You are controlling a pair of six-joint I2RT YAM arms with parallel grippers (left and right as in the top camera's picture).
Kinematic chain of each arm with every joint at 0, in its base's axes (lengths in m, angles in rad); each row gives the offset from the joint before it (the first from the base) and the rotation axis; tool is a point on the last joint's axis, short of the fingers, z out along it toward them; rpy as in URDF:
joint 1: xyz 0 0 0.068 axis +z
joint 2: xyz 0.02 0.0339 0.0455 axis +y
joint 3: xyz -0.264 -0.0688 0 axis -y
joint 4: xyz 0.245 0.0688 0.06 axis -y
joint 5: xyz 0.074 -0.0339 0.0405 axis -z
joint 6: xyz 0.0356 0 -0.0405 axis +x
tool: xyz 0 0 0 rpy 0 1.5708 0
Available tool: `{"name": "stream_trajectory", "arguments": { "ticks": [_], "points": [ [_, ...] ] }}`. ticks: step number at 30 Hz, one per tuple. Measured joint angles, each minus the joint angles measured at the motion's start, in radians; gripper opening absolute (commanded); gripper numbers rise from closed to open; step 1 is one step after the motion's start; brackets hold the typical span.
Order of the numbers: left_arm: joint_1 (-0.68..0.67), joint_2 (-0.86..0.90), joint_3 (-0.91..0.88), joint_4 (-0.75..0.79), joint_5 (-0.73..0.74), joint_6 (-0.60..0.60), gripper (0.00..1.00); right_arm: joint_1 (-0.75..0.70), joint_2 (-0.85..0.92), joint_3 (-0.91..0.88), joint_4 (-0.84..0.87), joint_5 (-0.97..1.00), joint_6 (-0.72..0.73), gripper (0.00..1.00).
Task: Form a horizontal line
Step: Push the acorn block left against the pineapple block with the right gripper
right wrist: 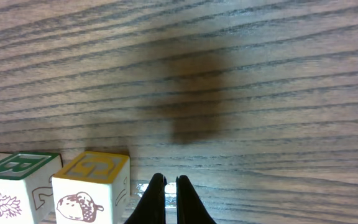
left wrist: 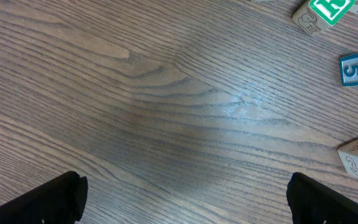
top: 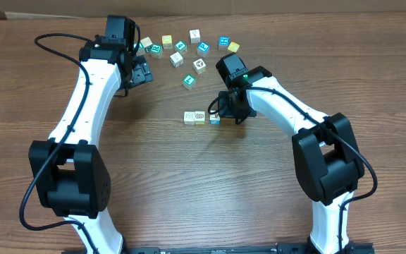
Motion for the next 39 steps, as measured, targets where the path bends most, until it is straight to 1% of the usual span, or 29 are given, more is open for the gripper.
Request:
{"name": "stream_trajectory", "arguments": {
  "ticks": [17,39],
  "points": [
    [0.000,0.000,0.000,0.000,0.000,0.000,1.00,0.003,0.000,0.000,0.025,-0.039,-0.074,0.04],
    [0.000,0.000,0.000,0.000,0.000,0.000,1.00,0.004,0.036,0.000,0.043,-0.046,-0.117,0.04]
  ]
}}
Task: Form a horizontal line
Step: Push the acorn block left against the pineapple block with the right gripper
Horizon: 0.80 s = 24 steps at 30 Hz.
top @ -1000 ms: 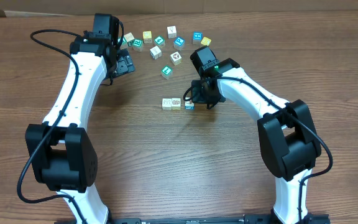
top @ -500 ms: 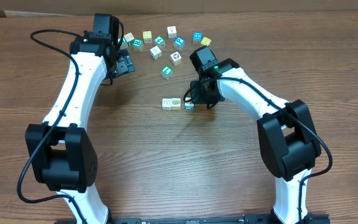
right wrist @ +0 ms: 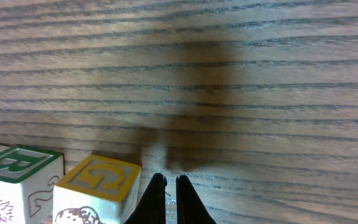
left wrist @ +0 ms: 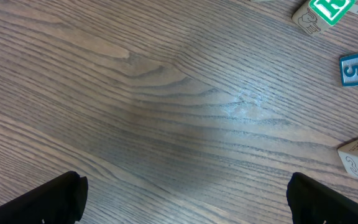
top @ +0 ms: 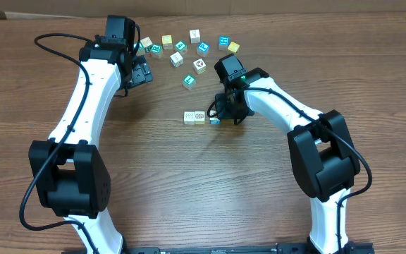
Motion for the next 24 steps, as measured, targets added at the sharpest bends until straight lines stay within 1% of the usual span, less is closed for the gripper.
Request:
{"name": "stream_trajectory", "arguments": {
  "ticks": [7,24],
  "points": [
    [0.000,0.000,0.000,0.000,0.000,0.000,1.00,0.011,0.004,0.000,0.002,-0.001,-0.027,0.04],
    [0.000,0.000,0.000,0.000,0.000,0.000,1.00,0.019,0.004,0.000,0.009,-0.014,-0.034,0.04]
  ]
}}
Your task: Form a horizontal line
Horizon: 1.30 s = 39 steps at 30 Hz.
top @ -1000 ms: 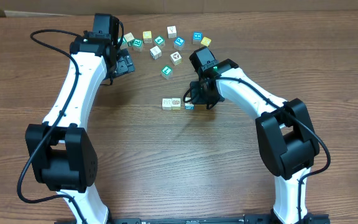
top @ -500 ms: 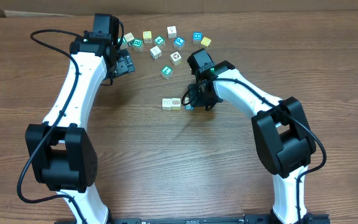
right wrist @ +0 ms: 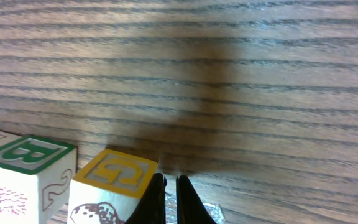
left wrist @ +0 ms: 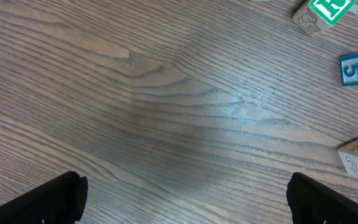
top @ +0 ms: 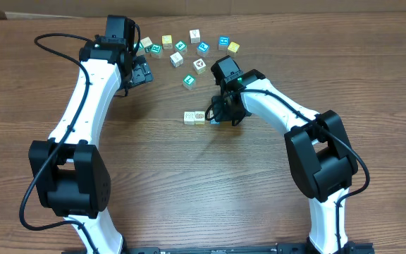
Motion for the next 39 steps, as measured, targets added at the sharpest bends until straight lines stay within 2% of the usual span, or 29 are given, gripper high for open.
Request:
{"name": "stream_trajectory", "arguments": {
  "ticks": [39],
  "points": [
    [0.000,0.000,0.000,0.000,0.000,0.000,1.00,0.000,0.000,0.000,-0.037,-0.021,0.066,0.04]
  ]
}}
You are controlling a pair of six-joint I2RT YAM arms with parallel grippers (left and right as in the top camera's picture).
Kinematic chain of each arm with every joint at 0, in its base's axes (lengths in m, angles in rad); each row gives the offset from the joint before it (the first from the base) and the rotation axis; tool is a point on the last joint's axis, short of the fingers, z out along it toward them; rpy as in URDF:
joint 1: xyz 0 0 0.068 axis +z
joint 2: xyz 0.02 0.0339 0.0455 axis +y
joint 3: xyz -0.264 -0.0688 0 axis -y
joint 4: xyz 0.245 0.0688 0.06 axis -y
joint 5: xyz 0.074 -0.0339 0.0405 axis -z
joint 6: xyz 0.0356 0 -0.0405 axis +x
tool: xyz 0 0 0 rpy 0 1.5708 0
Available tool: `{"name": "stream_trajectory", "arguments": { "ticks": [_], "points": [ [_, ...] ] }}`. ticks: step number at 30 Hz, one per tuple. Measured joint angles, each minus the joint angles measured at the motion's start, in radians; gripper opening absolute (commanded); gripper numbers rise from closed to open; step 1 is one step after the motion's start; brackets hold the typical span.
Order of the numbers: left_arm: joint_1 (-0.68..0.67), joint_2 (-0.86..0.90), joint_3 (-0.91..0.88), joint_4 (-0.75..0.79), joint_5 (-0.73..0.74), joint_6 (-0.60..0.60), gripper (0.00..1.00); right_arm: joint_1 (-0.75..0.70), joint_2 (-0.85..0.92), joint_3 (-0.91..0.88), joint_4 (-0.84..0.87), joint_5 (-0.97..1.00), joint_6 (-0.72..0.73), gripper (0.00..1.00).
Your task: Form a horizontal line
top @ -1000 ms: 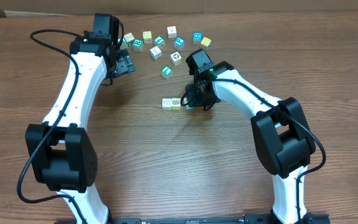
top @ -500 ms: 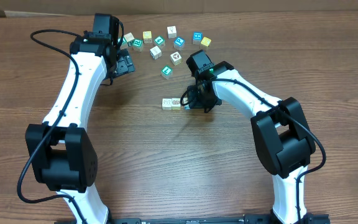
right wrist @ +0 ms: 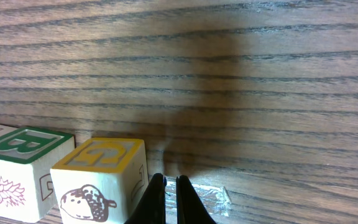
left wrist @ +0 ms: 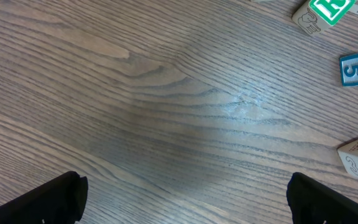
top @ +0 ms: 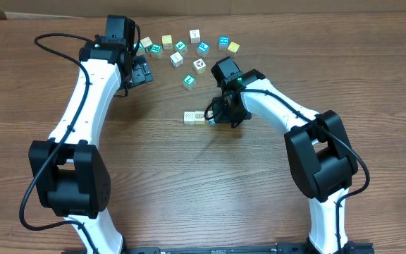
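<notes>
A short row lies mid-table: a green "B" block (top: 189, 117) (right wrist: 20, 155) touching a yellow "G" block (top: 199, 116) (right wrist: 101, 177). My right gripper (top: 218, 115) (right wrist: 165, 182) is shut with nothing between its fingers, its tips low against the right side of the yellow block. A shiny flat face (right wrist: 215, 198) shows just below and right of the tips. What it belongs to is unclear, and the overhead view hides that spot under the gripper. My left gripper (top: 141, 73) (left wrist: 185, 190) hangs open over bare wood at the back left.
Several loose blocks (top: 189, 49) are scattered along the back of the wooden table (top: 189, 183), the nearest a teal one (top: 189, 80). The left wrist view shows a green-lettered block (left wrist: 325, 11), a blue "5" block and another block at its right edge.
My right gripper shifted slightly at the row's right end. The yellow block now faces its wrist camera more squarely. The small blue block seen beside it from overhead is now covered. Left arm unchanged.
Throughout, my right gripper stayed shut and low at the right end of the row, where a blue block lay next to the yellow one. Its arm edged left and turned a little from moment to moment. The left gripper stayed open and still.
</notes>
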Motion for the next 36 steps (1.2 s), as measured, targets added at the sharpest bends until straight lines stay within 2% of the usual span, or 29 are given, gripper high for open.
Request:
{"name": "stream_trajectory", "arguments": {
  "ticks": [36],
  "points": [
    [0.000,0.000,0.000,0.000,0.000,0.000,1.00,0.013,0.000,0.000,0.030,0.034,0.015,0.04]
  ]
}}
